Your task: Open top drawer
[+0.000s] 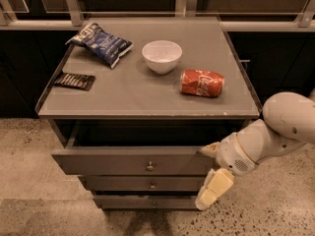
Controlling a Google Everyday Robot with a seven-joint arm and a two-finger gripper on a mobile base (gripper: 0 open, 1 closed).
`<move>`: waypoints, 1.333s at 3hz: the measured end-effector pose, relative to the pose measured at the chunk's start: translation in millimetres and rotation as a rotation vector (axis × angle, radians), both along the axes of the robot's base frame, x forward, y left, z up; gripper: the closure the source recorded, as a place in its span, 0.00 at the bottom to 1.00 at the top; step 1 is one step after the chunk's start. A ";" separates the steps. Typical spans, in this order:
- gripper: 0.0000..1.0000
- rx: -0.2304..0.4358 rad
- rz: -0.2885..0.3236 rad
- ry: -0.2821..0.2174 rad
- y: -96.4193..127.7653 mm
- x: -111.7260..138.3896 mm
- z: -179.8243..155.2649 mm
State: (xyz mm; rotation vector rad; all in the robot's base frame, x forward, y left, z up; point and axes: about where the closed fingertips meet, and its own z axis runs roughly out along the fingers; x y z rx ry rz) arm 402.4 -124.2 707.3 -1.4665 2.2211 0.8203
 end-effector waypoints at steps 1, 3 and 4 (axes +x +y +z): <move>0.00 0.002 0.026 0.029 1.1 -10.2 1.1; 0.00 0.029 -0.024 -0.104 1.7 22.1 18.2; 0.00 0.030 -0.029 -0.120 2.2 26.7 20.4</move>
Offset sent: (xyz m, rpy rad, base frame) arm 0.0159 -0.0075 0.0133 0.0480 -0.0937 -0.0571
